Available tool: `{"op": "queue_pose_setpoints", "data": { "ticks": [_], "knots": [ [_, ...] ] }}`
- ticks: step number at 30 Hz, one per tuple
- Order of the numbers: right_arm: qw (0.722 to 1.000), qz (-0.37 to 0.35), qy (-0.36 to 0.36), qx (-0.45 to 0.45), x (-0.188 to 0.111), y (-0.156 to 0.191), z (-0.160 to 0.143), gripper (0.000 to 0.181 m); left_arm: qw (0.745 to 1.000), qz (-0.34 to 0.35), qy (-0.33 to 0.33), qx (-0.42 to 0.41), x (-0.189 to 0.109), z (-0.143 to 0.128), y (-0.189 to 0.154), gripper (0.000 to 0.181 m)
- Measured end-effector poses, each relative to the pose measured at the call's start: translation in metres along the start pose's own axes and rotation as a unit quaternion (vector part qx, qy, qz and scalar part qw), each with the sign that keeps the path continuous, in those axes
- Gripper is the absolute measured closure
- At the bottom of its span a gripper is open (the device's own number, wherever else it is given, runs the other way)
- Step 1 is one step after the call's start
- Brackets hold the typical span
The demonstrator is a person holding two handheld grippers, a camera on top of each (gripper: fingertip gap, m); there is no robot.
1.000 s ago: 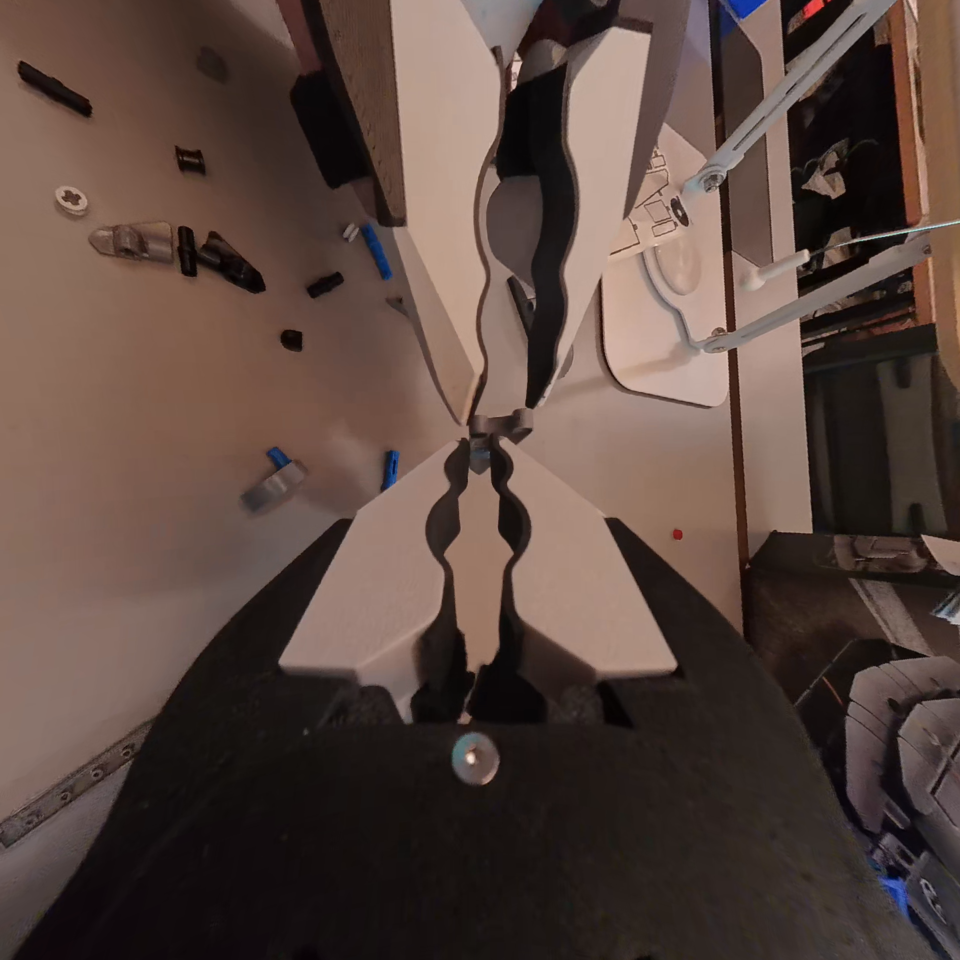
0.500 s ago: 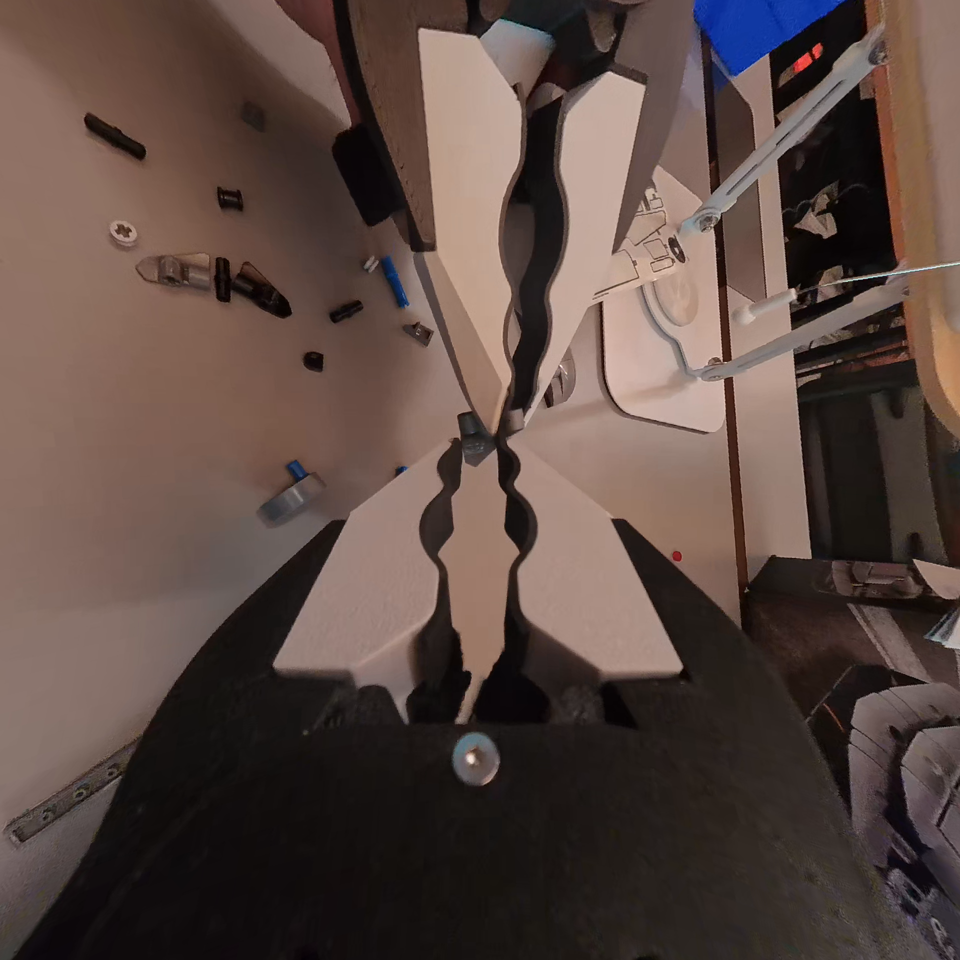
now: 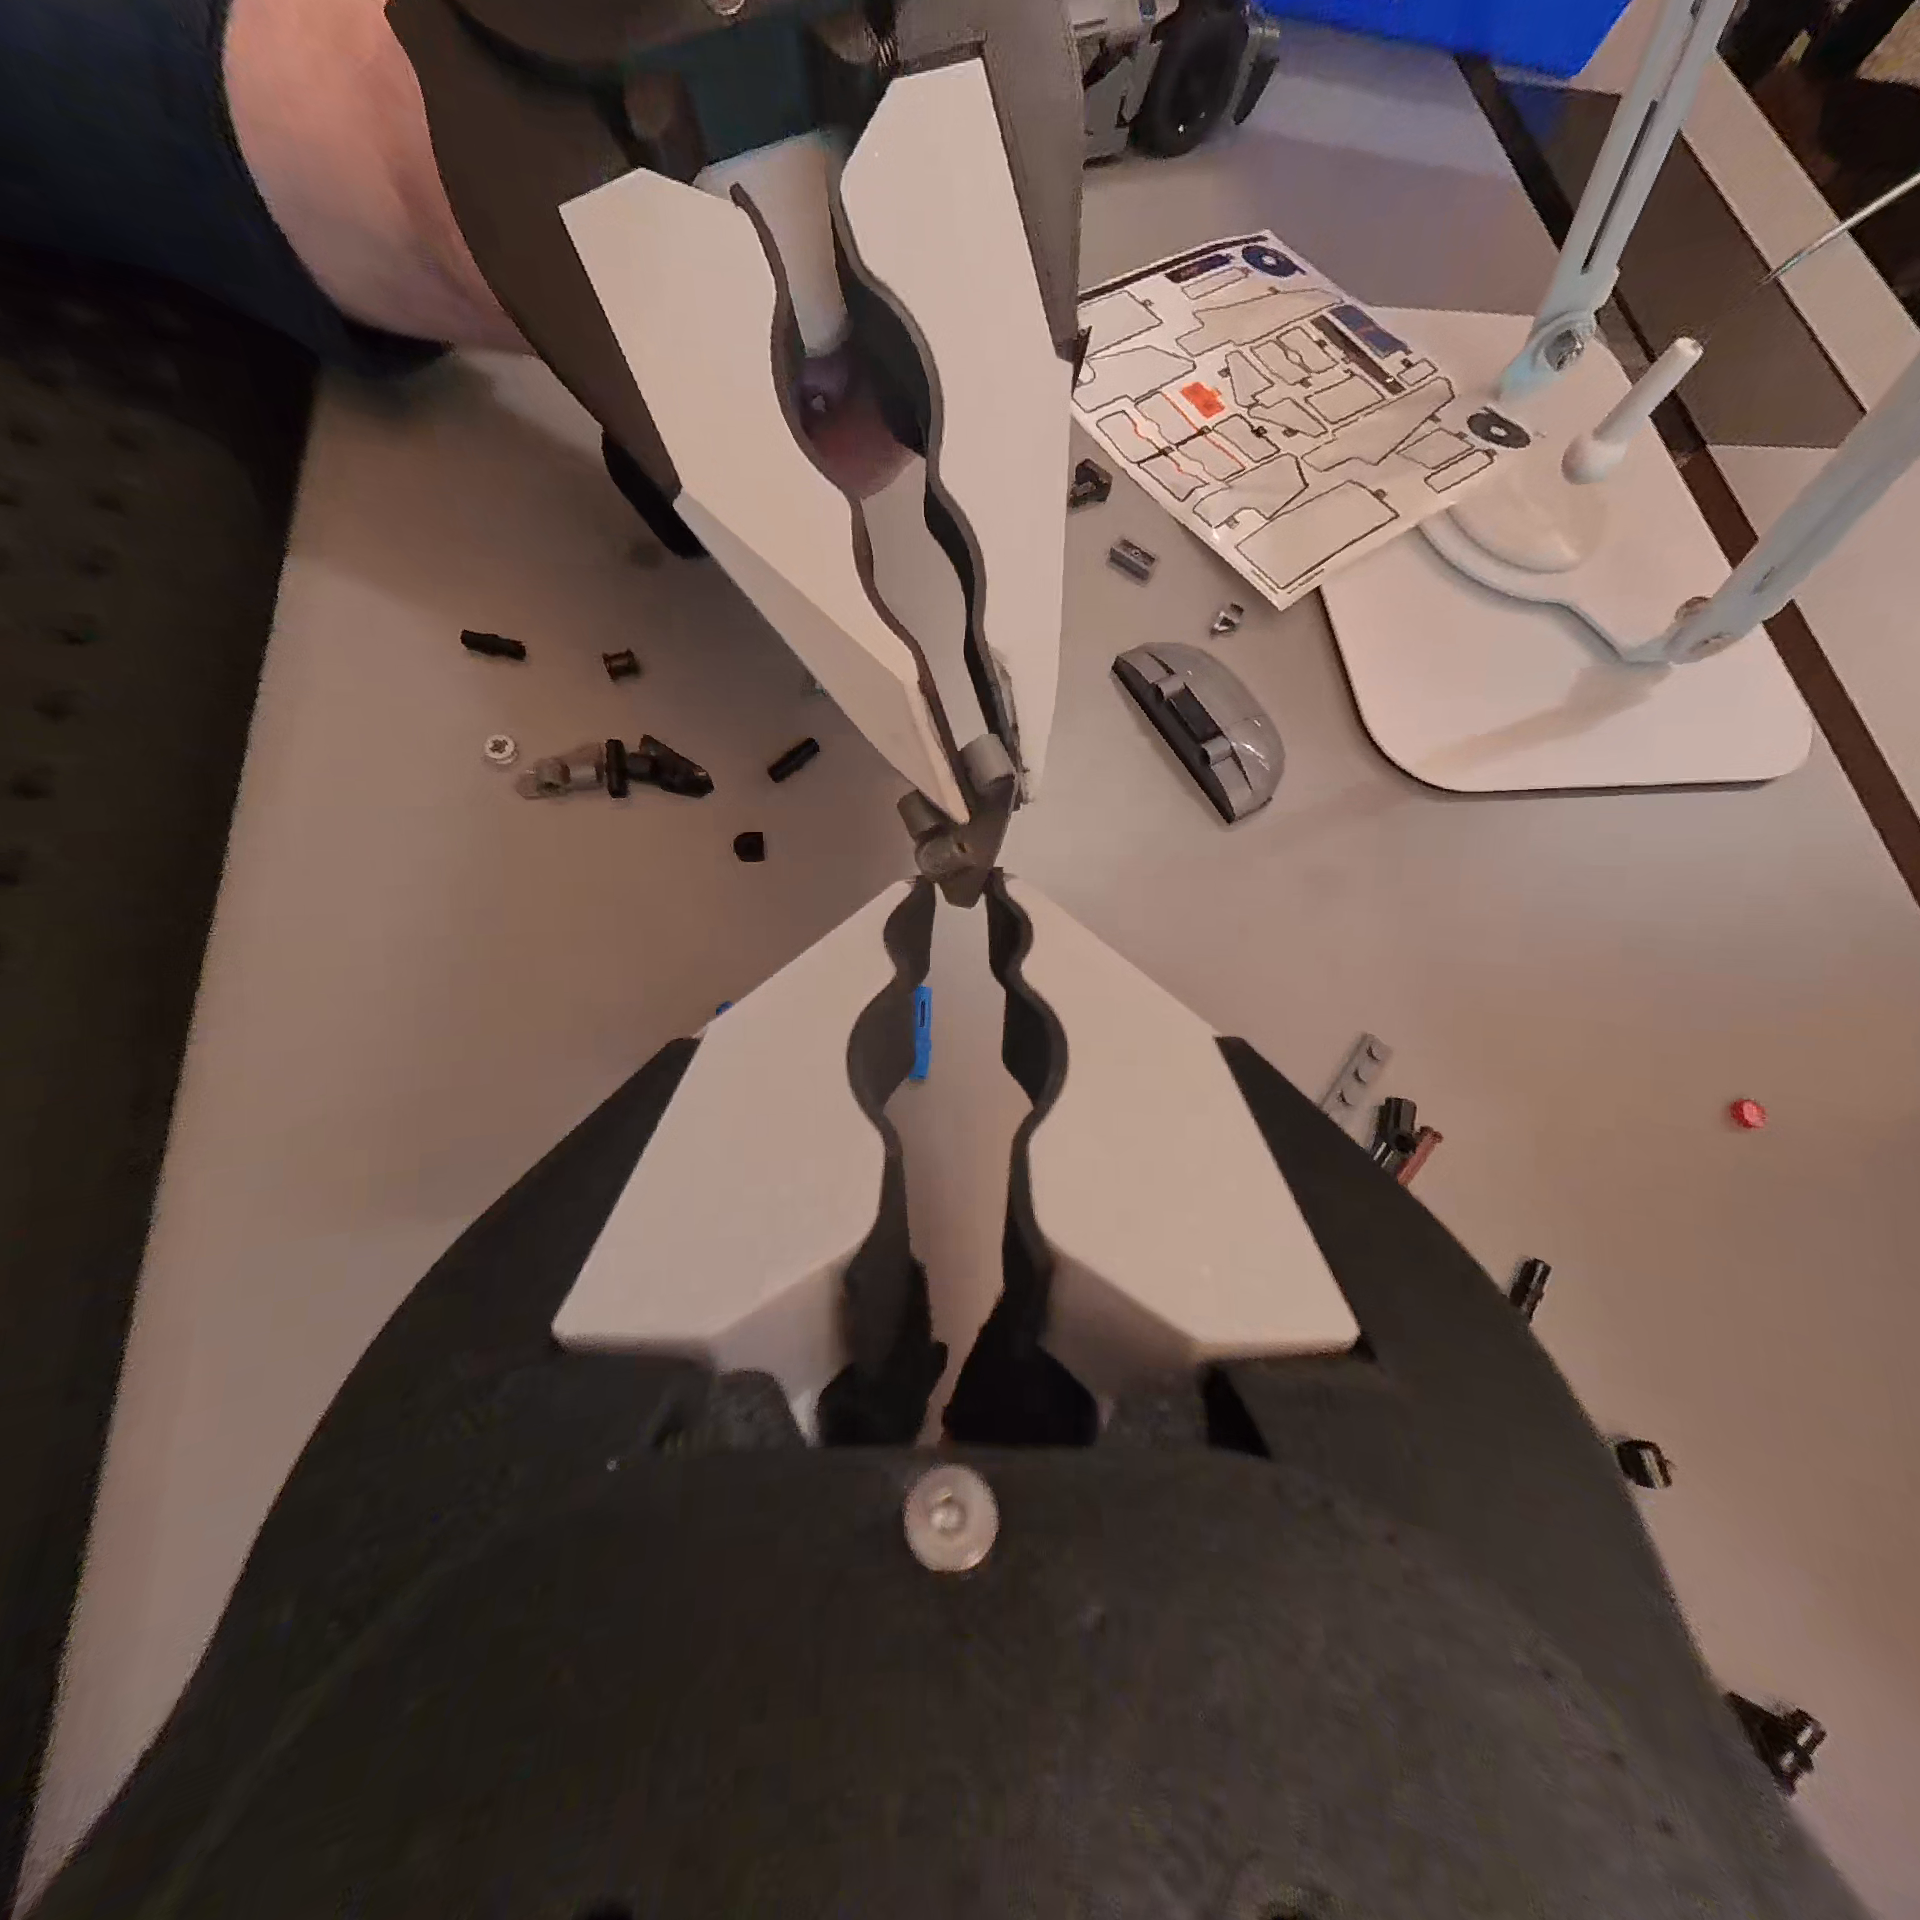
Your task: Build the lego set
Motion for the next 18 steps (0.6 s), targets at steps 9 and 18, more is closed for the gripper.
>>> {"op": "queue_pose_setpoints", "data": {
  "ticks": [9,18],
  "knots": [
    [0.999,-0.025,0.018,-0.023,-0.0008,-0.0009,-0.0019,0.176,1.0,-0.001,0.009,0.002,0.0018,-0.0031,-0.0001,0.177],
    [0.997,-0.052,0.045,-0.048,0.0001,-0.0018,-0.0049,0.178,0.999,0.001,0.028,0.017,0.0054,-0.0064,-0.0022,0.176]
  ]
}}
Point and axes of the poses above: each gripper's, where its closed fingertips meet, x out along the fingers, z out of its top, y = z × x across the jaws, the point moved 8 cm from there along -x, back along the fingers
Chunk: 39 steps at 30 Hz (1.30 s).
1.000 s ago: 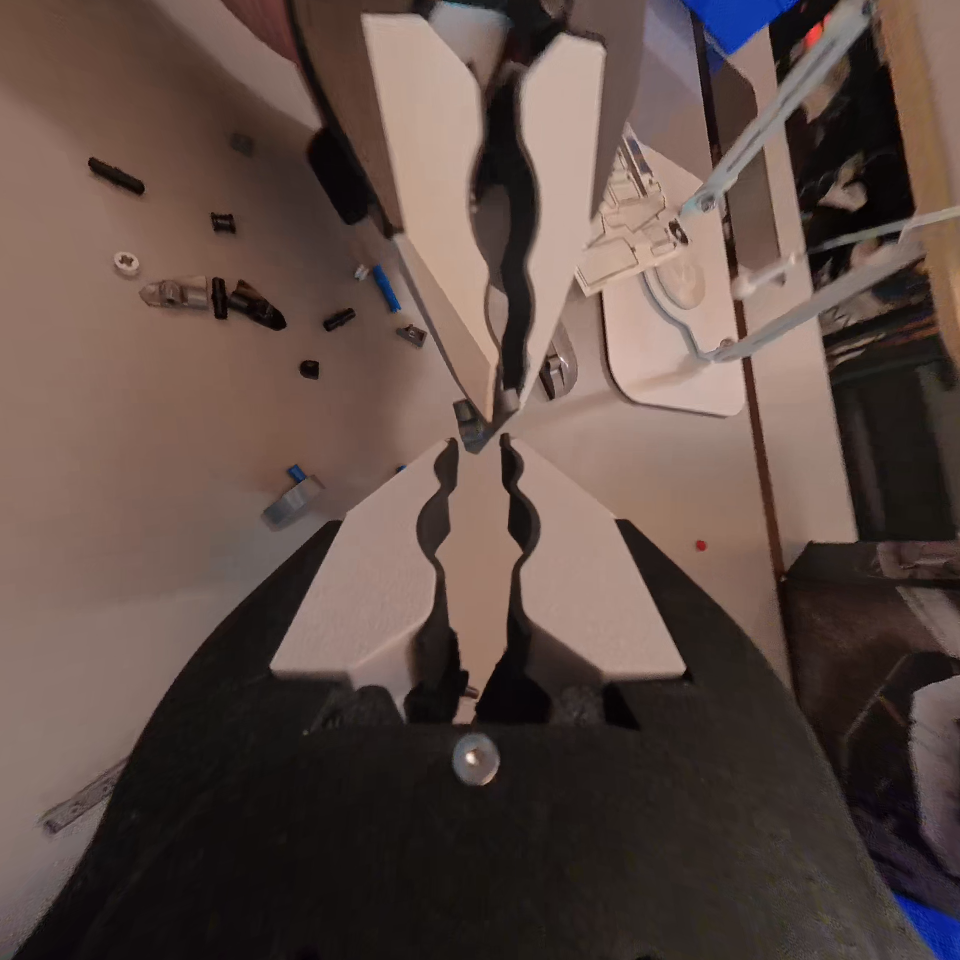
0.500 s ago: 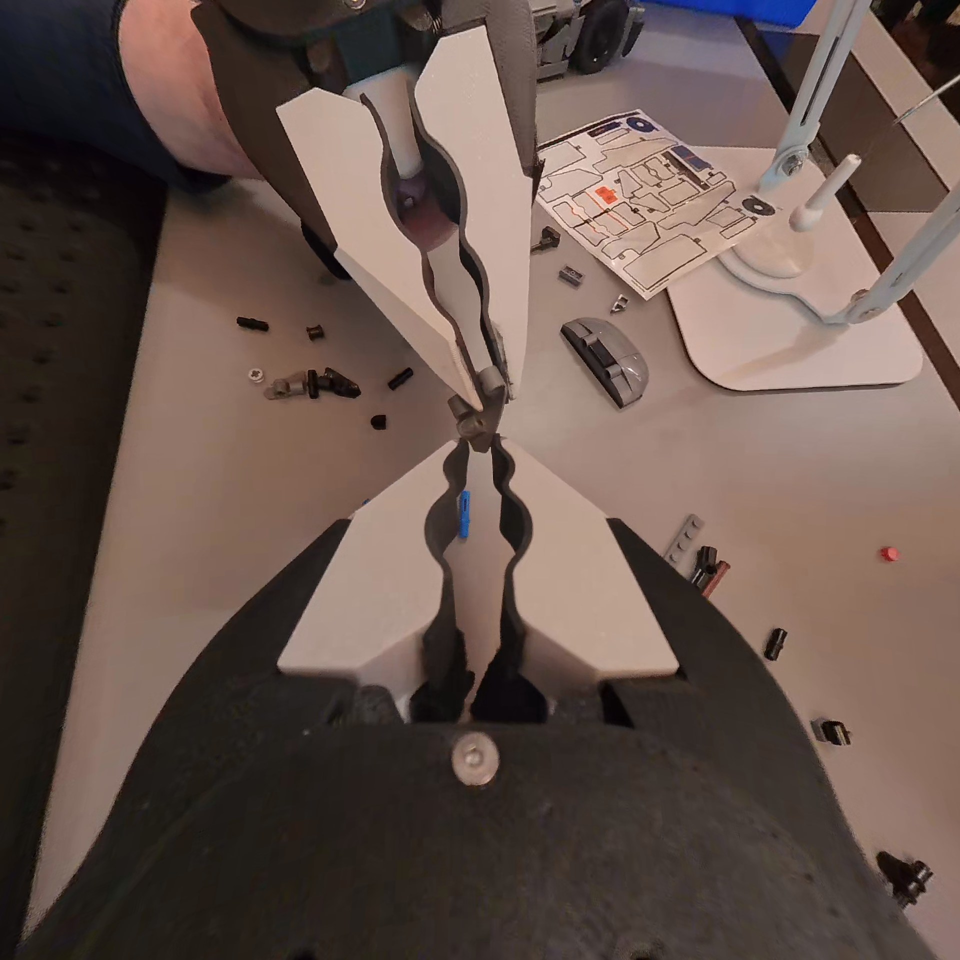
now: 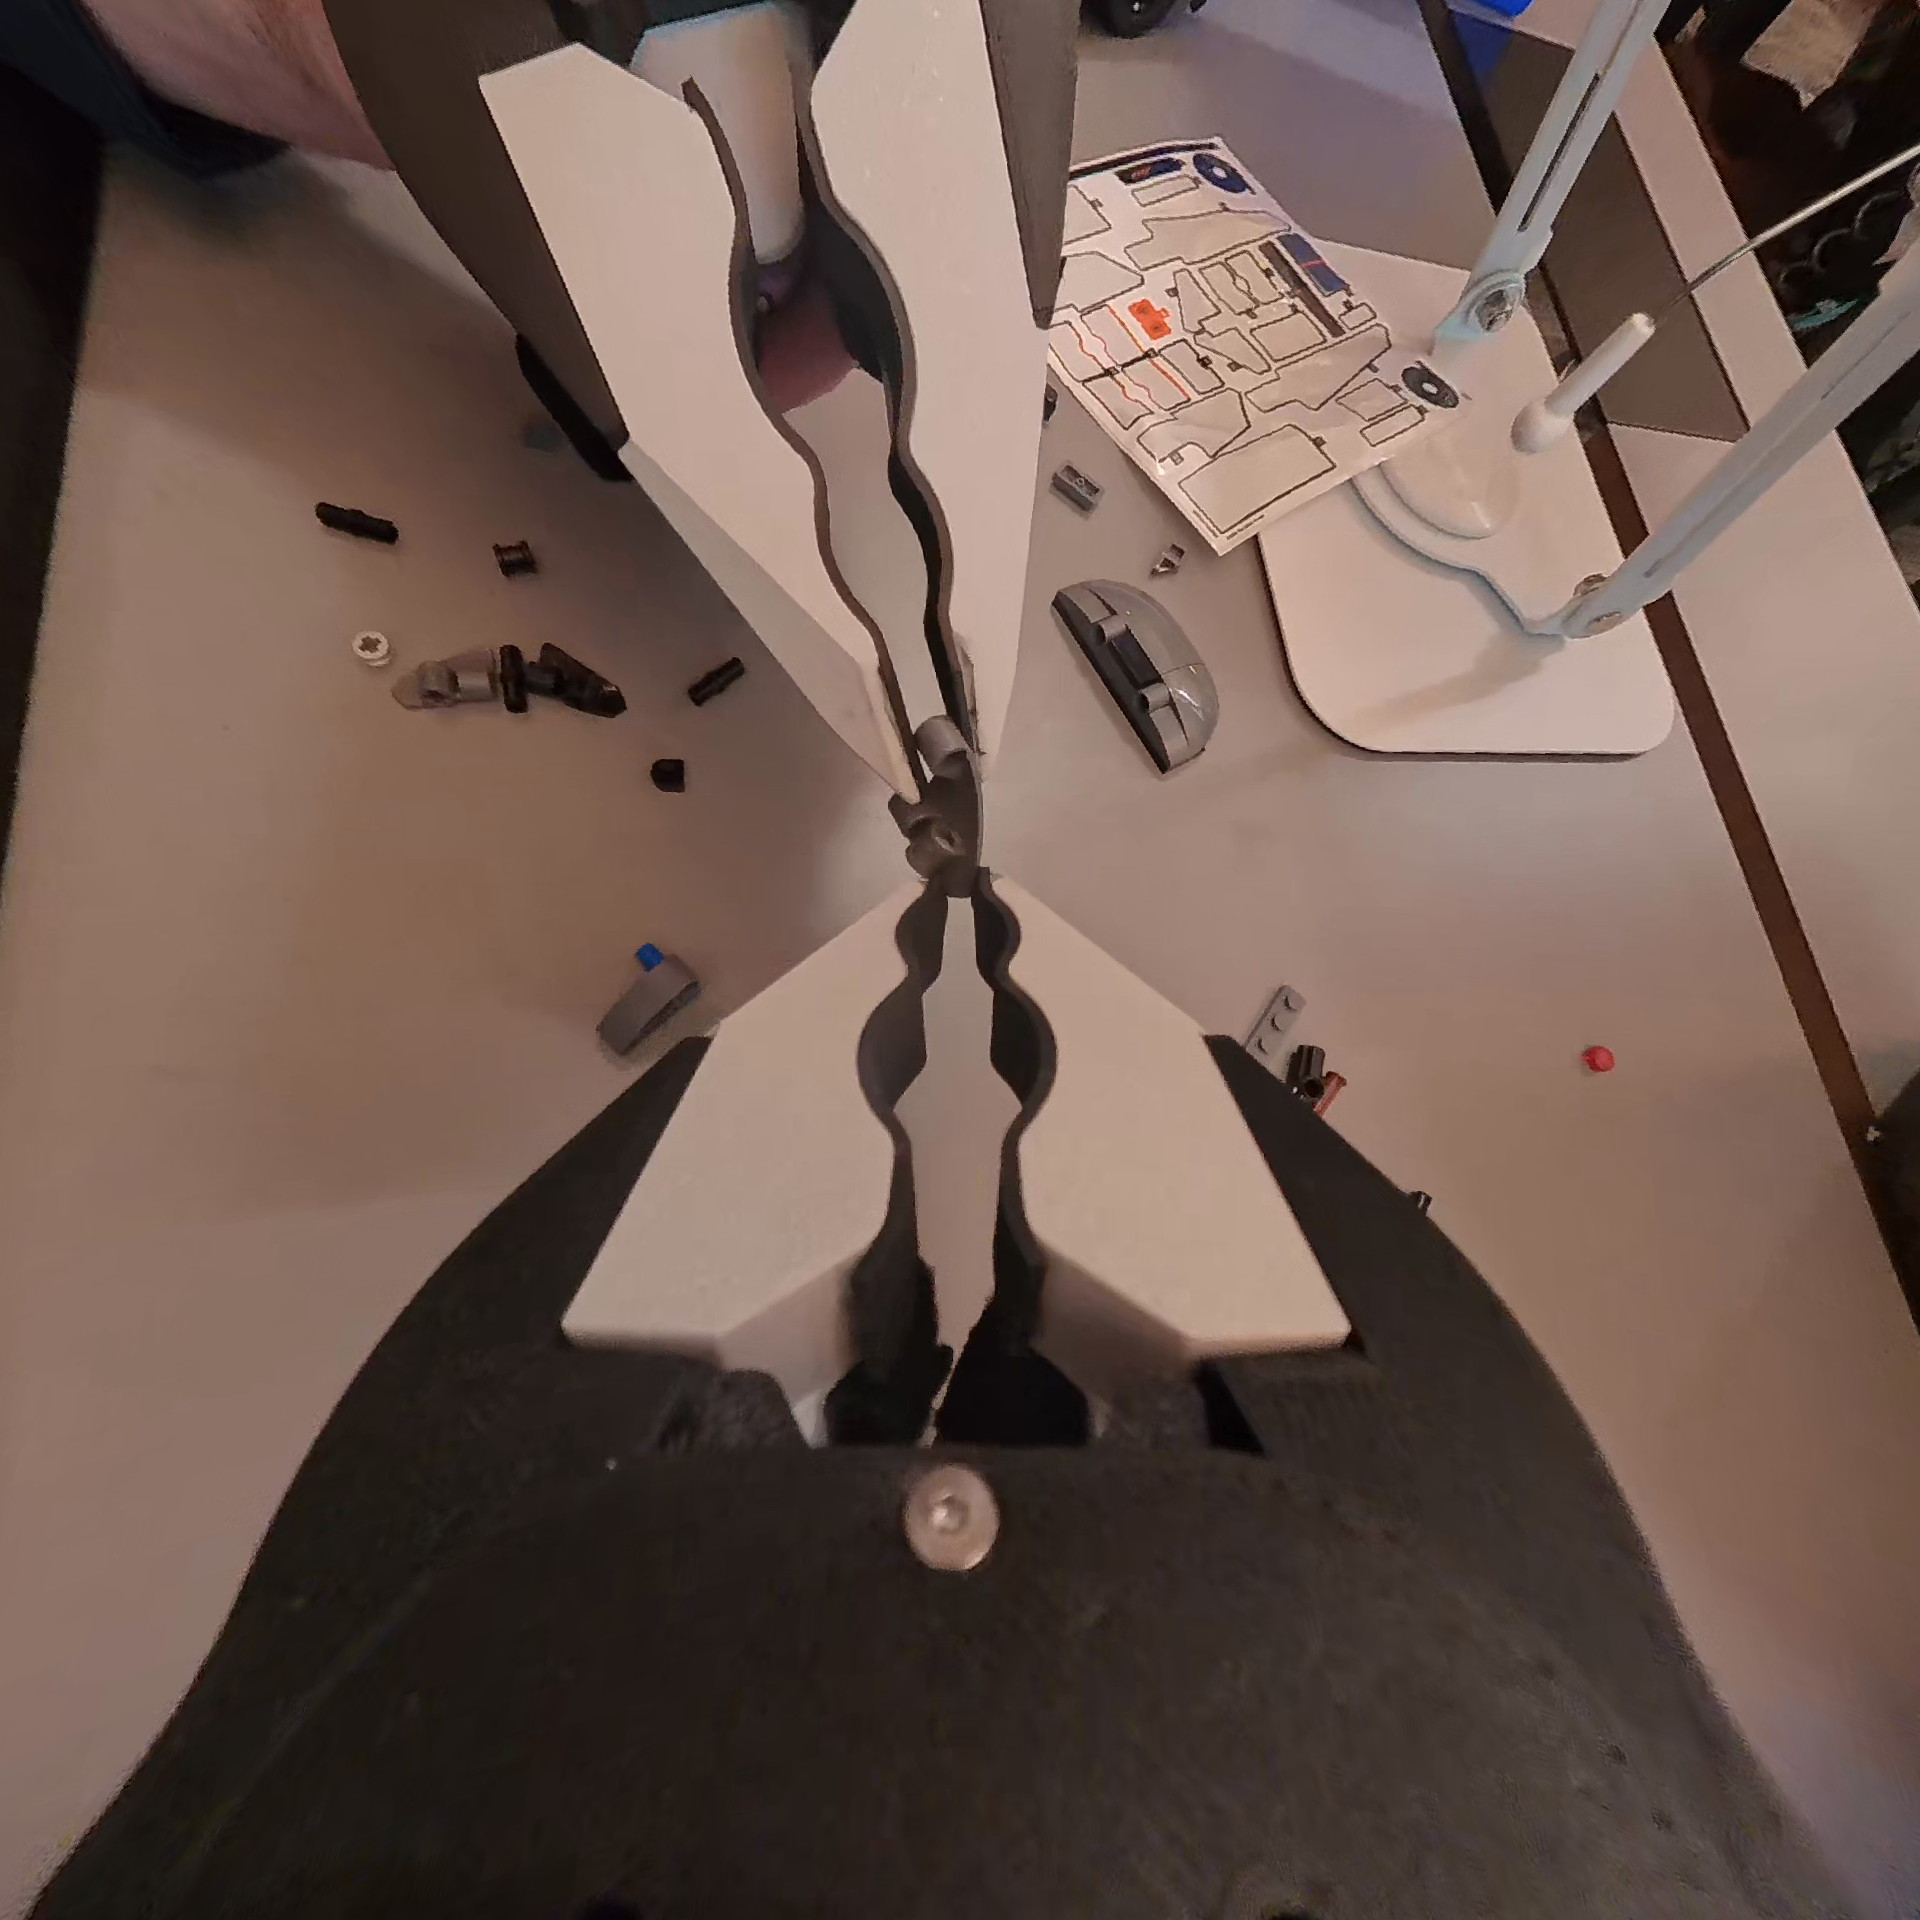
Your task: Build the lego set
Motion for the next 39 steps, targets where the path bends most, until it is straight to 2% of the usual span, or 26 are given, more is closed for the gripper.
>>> {"op": "queue_pose_setpoints", "data": {
  "ticks": [8,26,39],
  "knots": [
    [0.998,-0.045,0.029,-0.04,-0.0007,-0.0011,-0.0013,0.181,1.0,0.006,0.01,-0.012,0.0024,-0.0014,0.002,0.166],
    [0.989,-0.095,0.053,-0.101,-0.0023,0.0026,0.0027,0.181,0.999,0.005,0.01,-0.034,0.0045,-0.001,0.0027,0.17],
    [0.99,-0.089,0.032,-0.102,-0.0045,0.0041,0.0063,0.181,0.999,0.011,0.018,-0.039,0.0037,-0.0045,0.0068,0.179]
  ]
}}
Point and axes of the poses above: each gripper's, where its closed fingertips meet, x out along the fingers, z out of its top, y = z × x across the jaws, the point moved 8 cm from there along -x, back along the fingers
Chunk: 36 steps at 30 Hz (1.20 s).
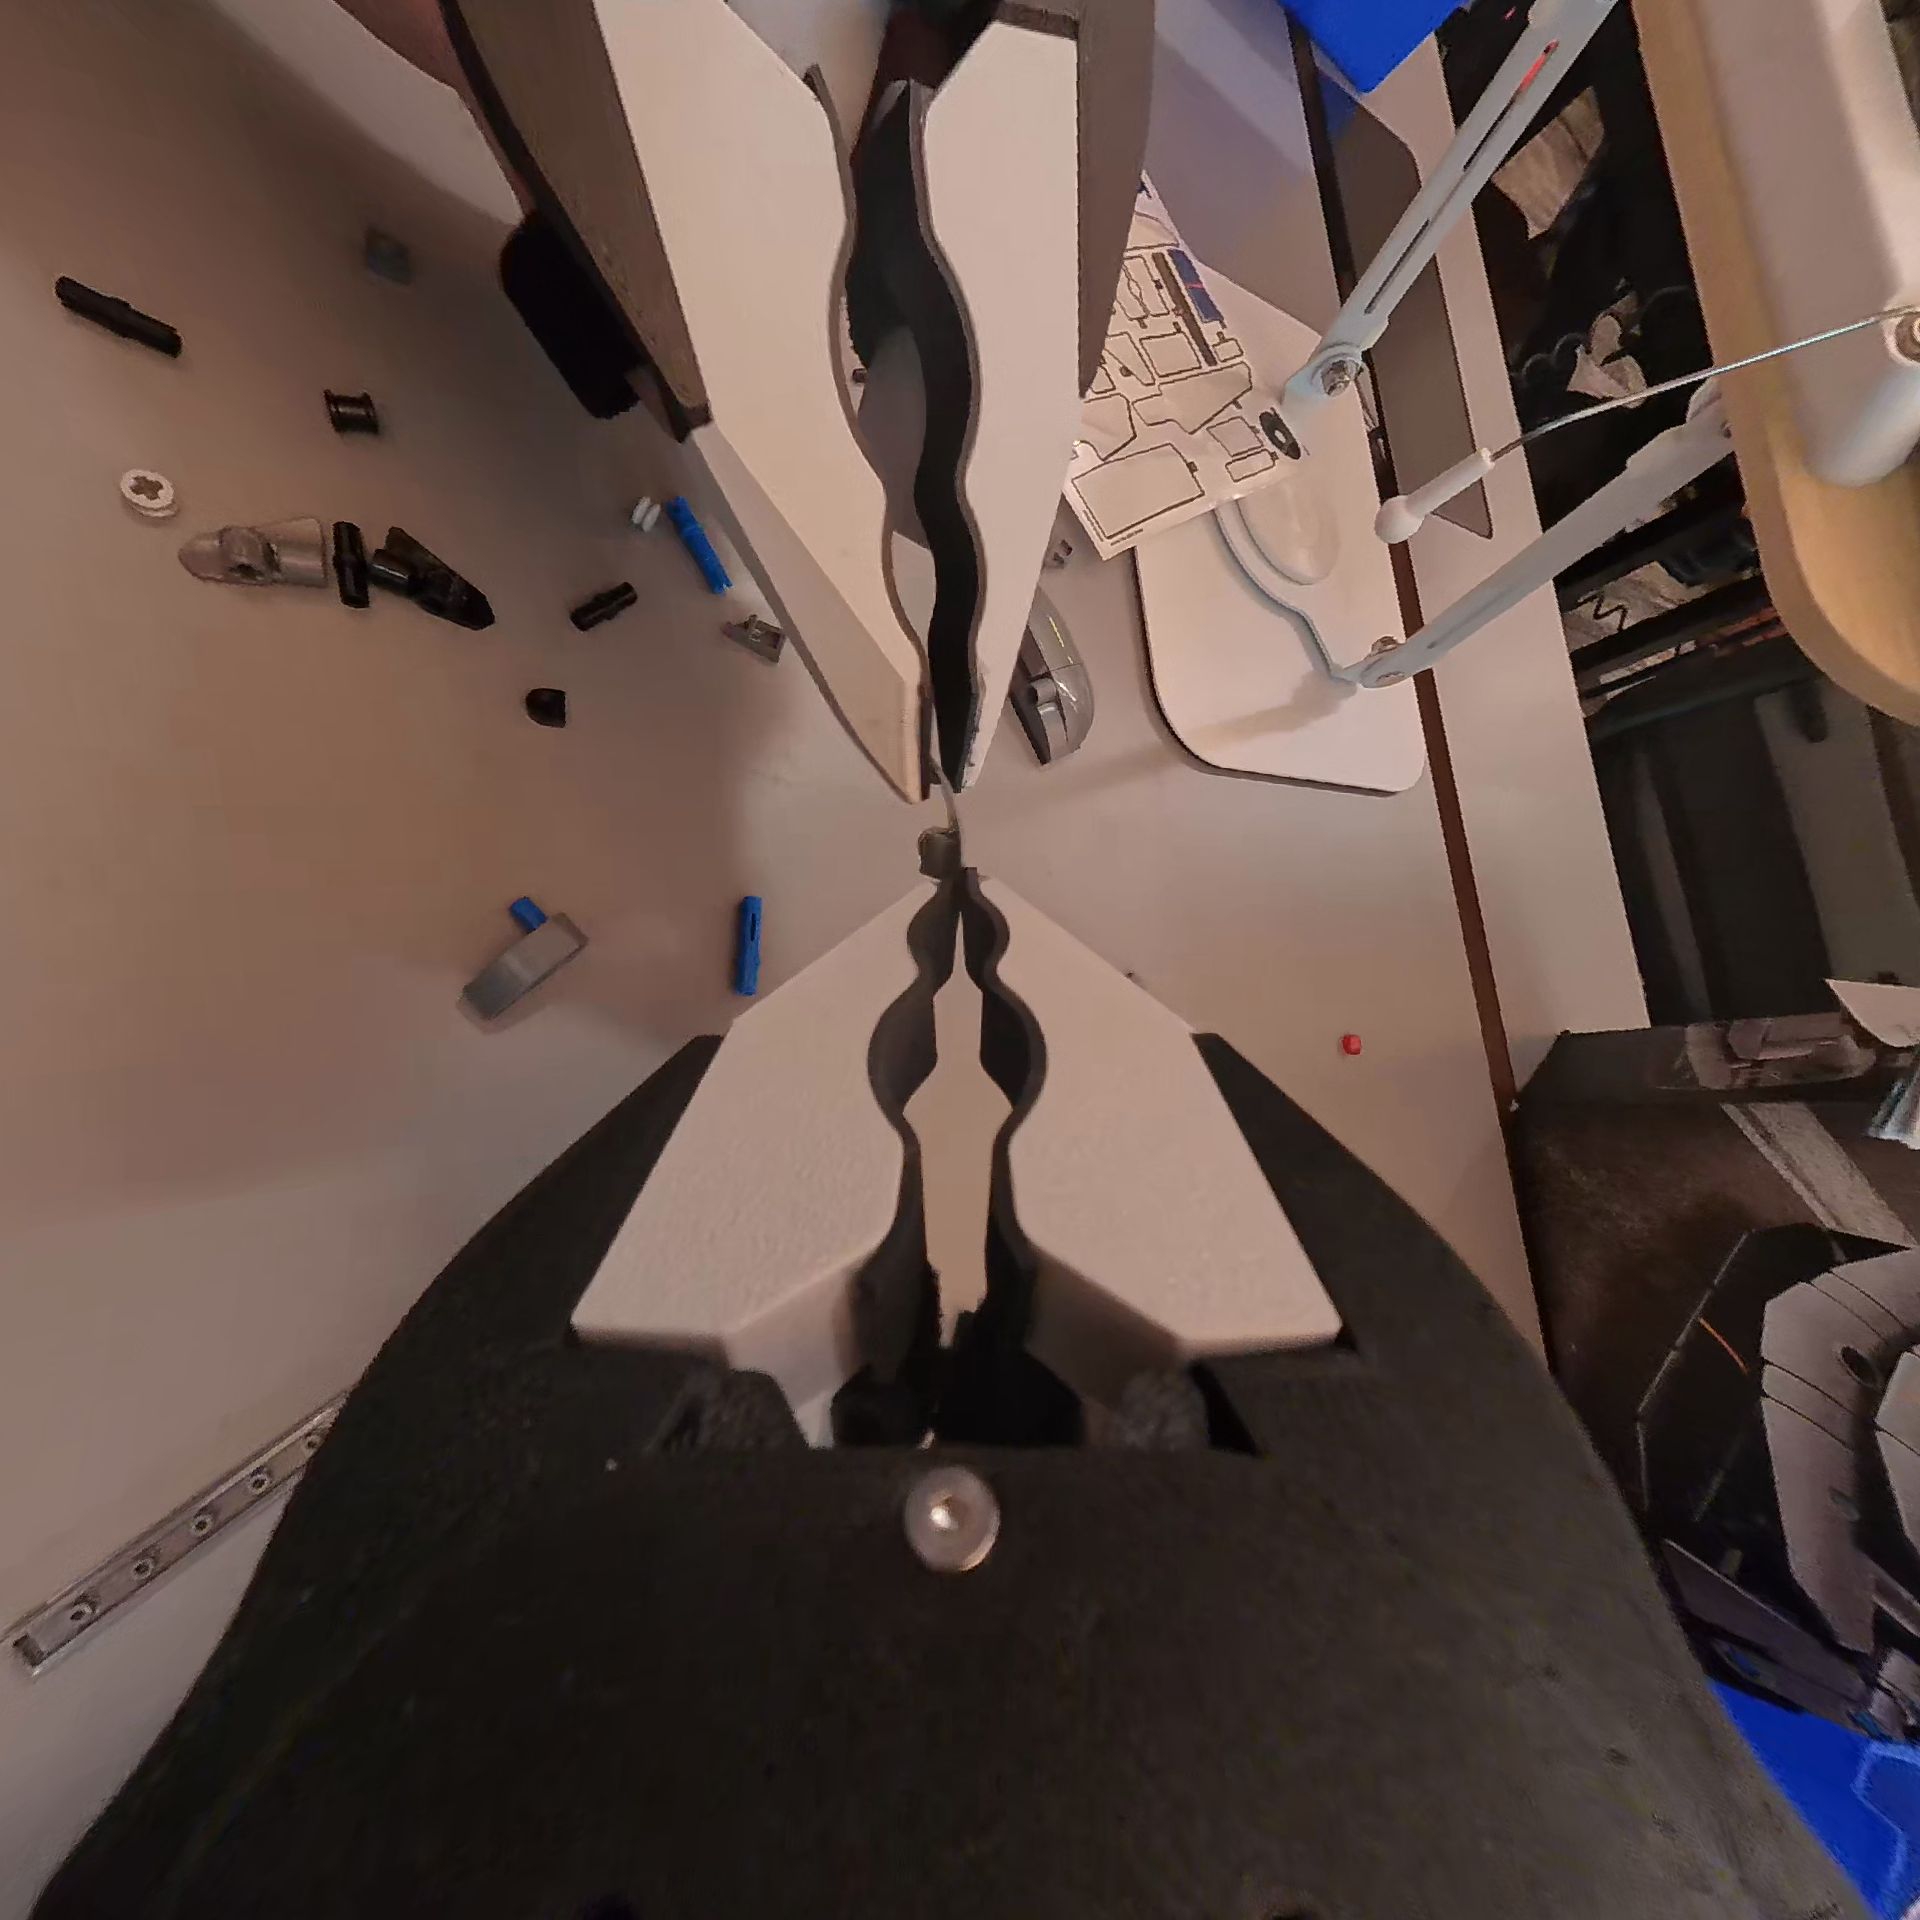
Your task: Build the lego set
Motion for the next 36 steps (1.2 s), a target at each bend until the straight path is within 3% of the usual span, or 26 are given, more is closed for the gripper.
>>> {"op": "queue_pose_setpoints", "data": {
  "ticks": [22,29,36],
  "knots": [
    [0.996,0.062,0.001,0.058,0.009,0.001,-0.012,0.179,0.999,-0.016,0.032,-0.016,-0.001,-0.009,0.004,0.181],
    [0.995,0.067,0.027,0.071,0.015,0.0,-0.021,0.176,0.992,-0.036,0.119,-0.036,0.011,-0.03,0.003,0.181],
    [0.994,0.069,0.035,0.07,0.016,0.0,-0.023,0.177,0.986,-0.042,0.155,-0.033,0.017,-0.038,0.0,0.181]
  ]
}}
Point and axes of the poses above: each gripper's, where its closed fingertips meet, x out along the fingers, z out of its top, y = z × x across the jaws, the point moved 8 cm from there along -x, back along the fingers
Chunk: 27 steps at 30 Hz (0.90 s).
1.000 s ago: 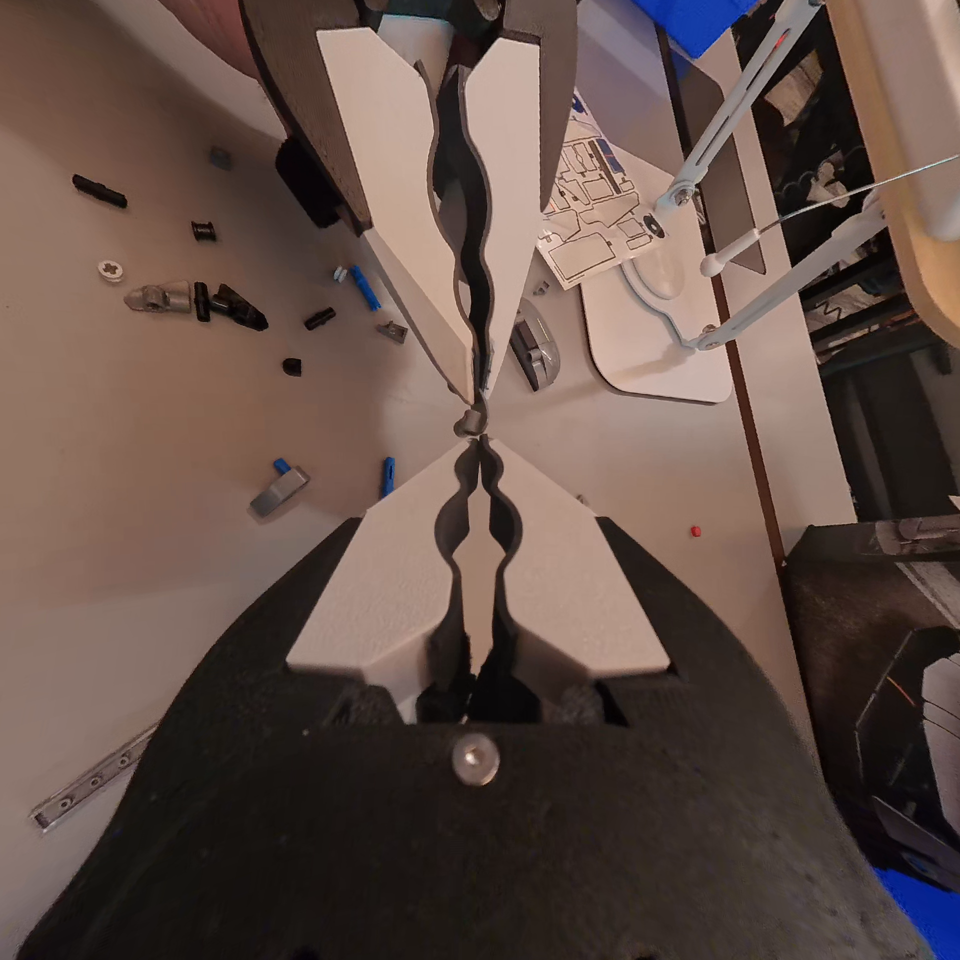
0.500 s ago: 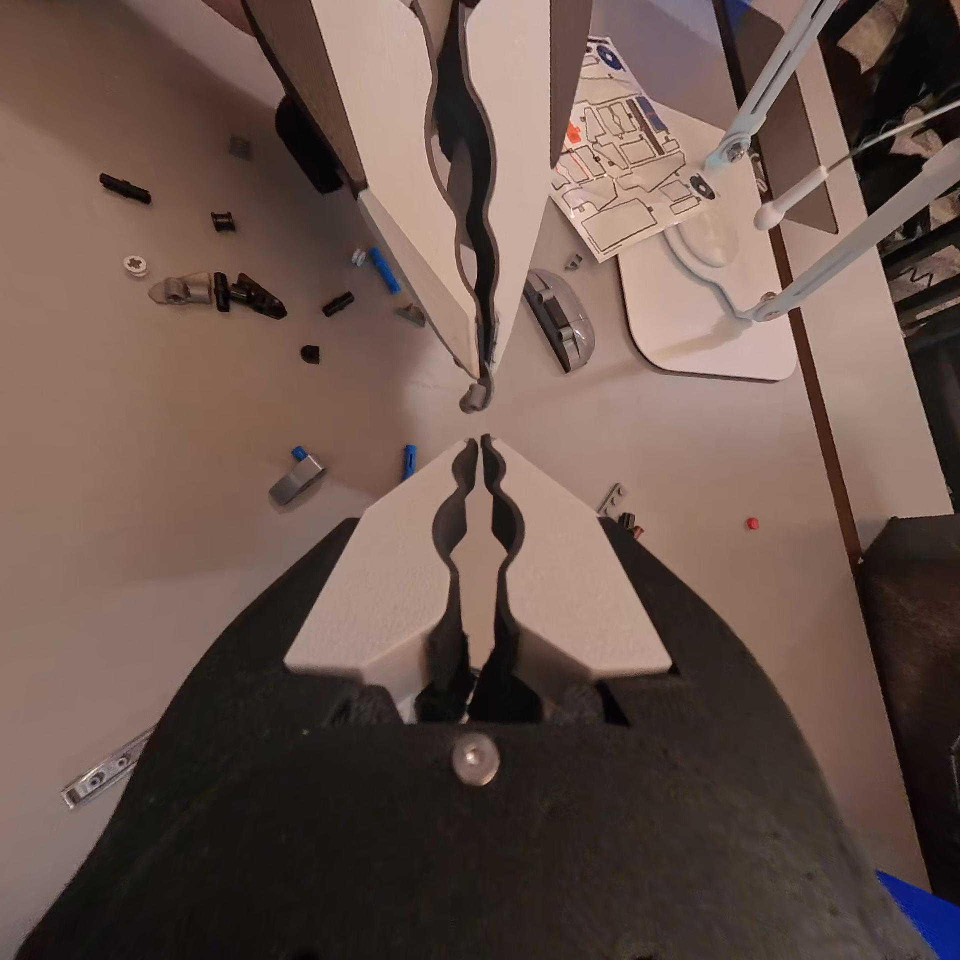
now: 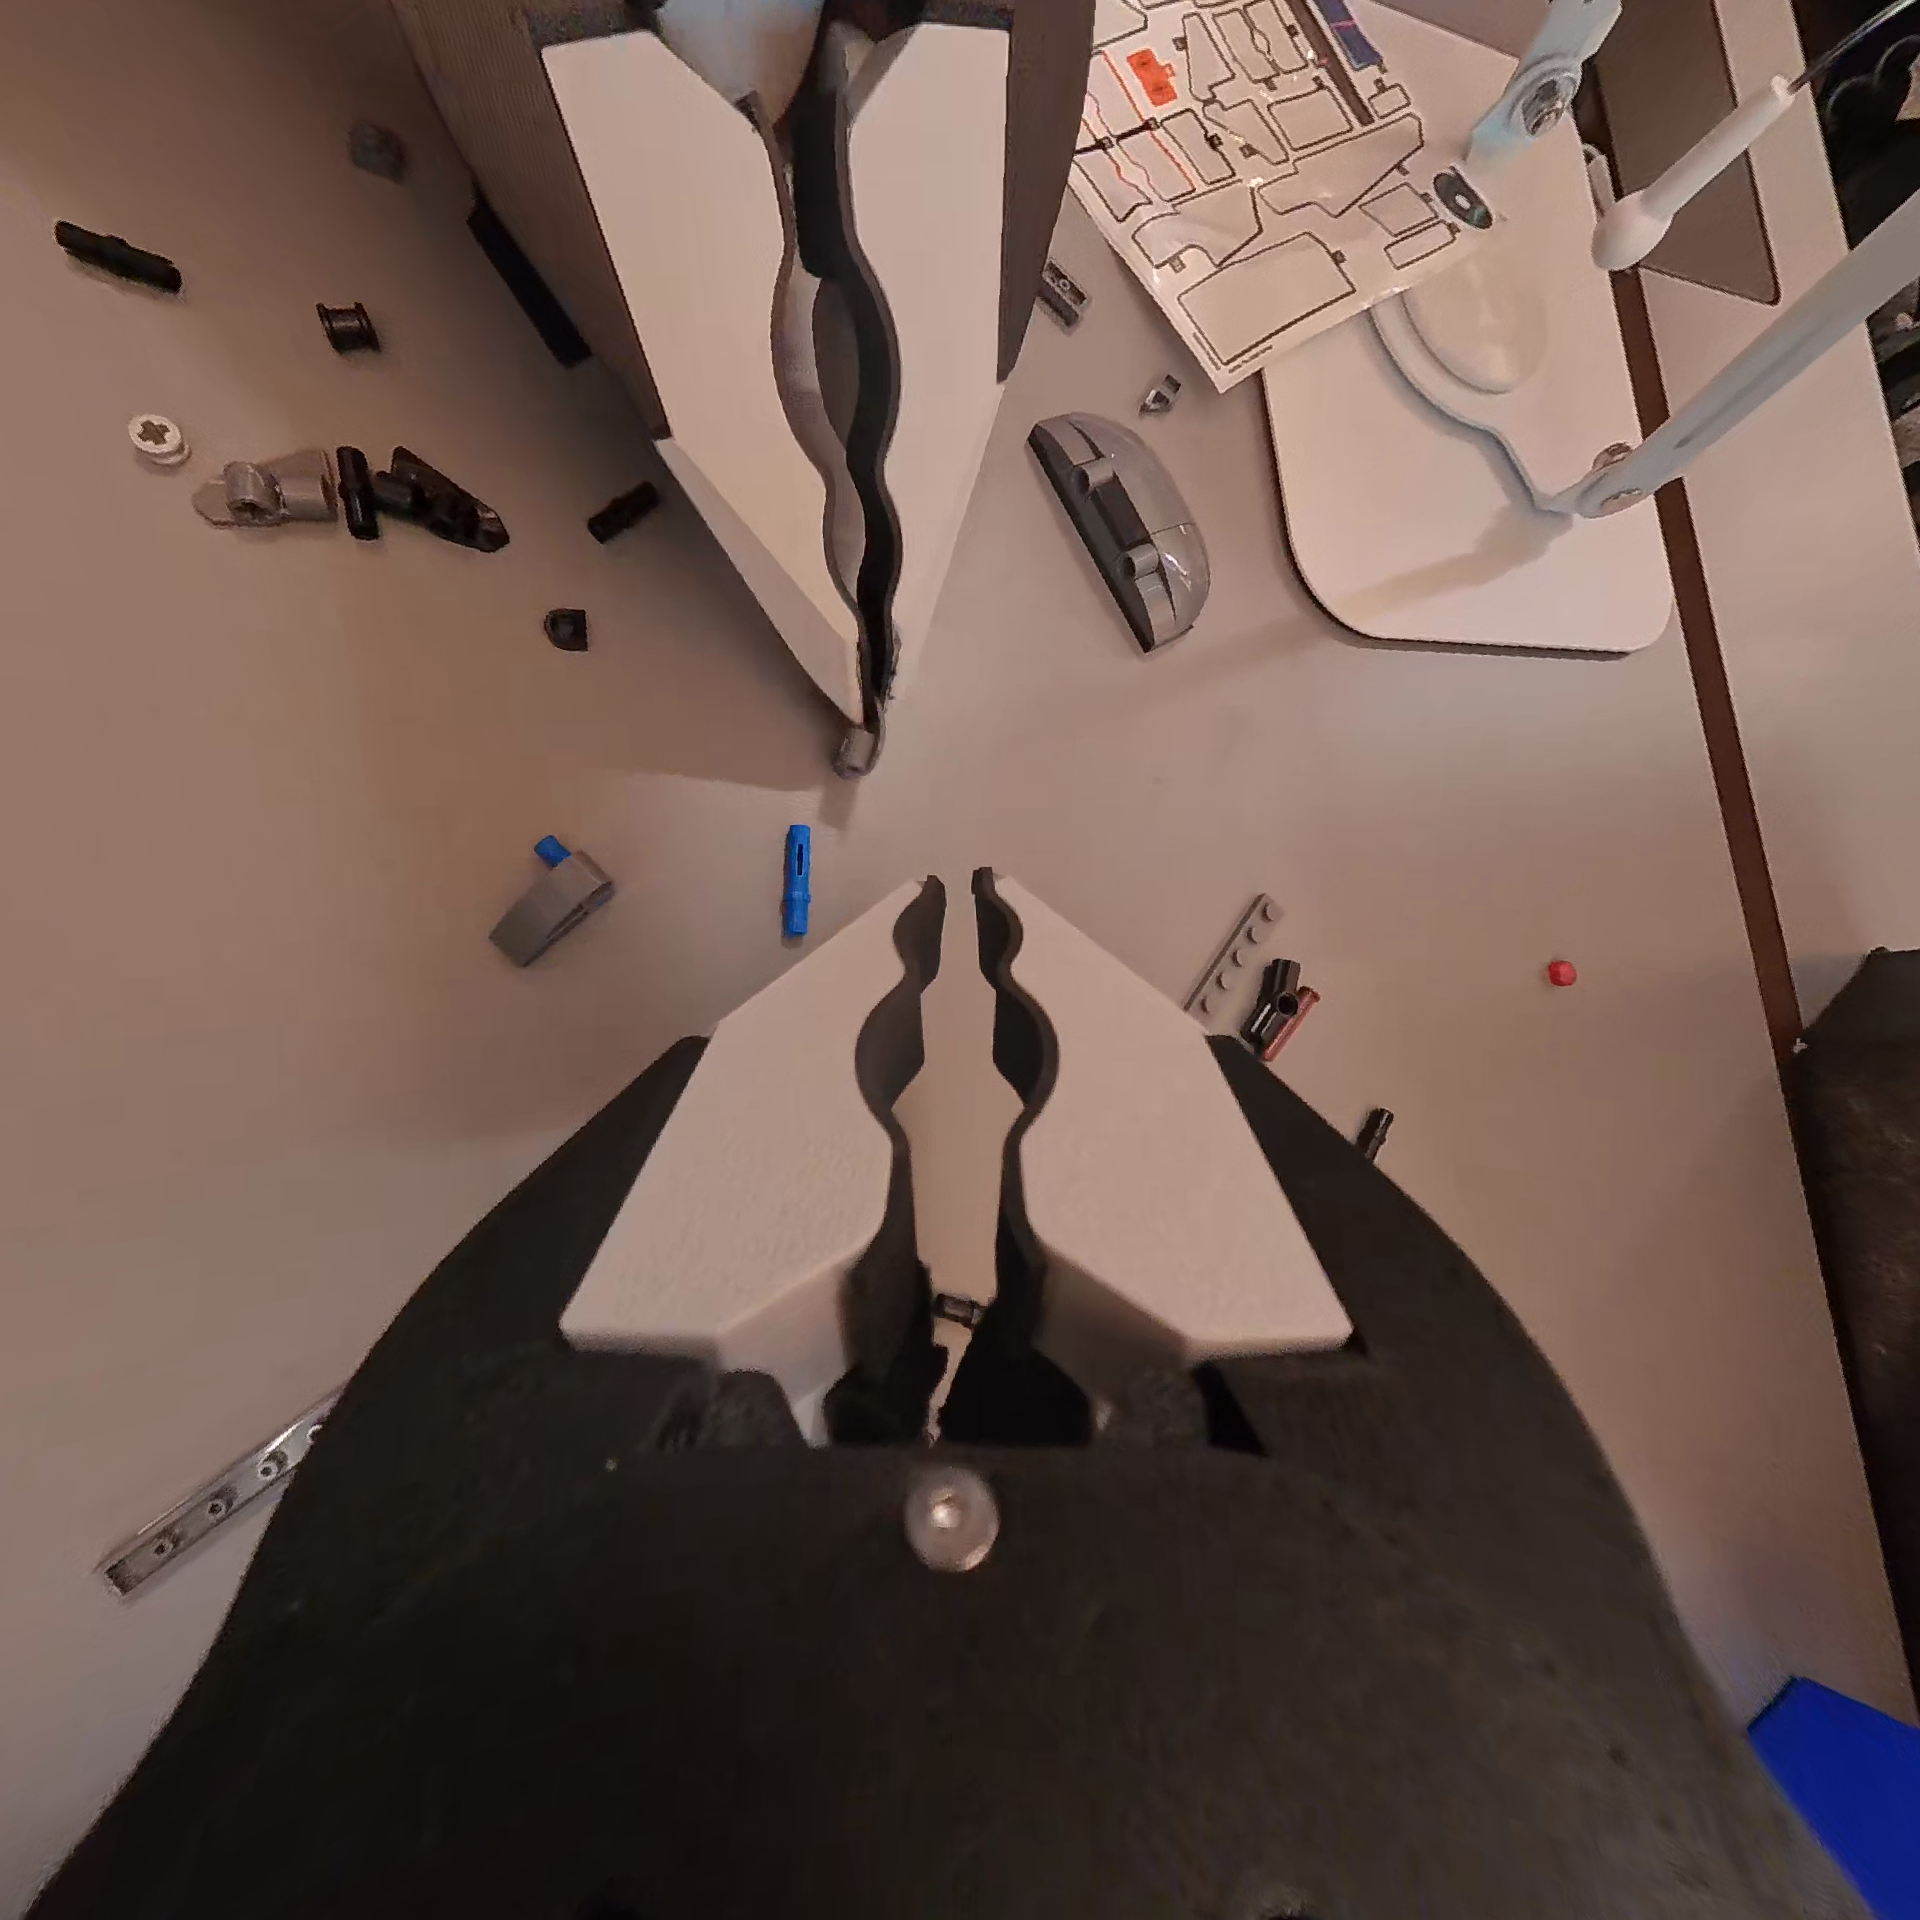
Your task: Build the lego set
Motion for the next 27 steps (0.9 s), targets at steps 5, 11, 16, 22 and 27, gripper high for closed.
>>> {"op": "queue_pose_setpoints", "data": {
  "ticks": [5,11,16,22,27],
  "knots": [
    [1.0,0.0,0.0,0.002,-0.0001,-0.0004,-0.0006,0.176,1.0,0.002,0.006,-0.005,0.003,-0.0009,0.0004,0.174],
    [1.0,0.001,0.003,0.004,0.001,-0.001,-0.0021,0.176,1.0,0.009,0.002,-0.009,0.0019,-0.0002,0.0025,0.168],
    [1.0,-0.001,0.006,0.005,0.0015,-0.0018,-0.0035,0.175,1.0,0.011,0.003,-0.009,0.0015,-0.0005,0.0029,0.167],
    [1.0,-0.002,0.006,0.005,0.0011,-0.0022,-0.0038,0.175,1.0,0.013,0.005,-0.008,0.0014,-0.0005,0.0032,0.168],
    [1.0,-0.003,0.008,0.004,0.001,-0.0025,-0.004,0.175,1.0,0.013,0.006,-0.007,0.0018,-0.0006,0.0029,0.167]
  ]
}}
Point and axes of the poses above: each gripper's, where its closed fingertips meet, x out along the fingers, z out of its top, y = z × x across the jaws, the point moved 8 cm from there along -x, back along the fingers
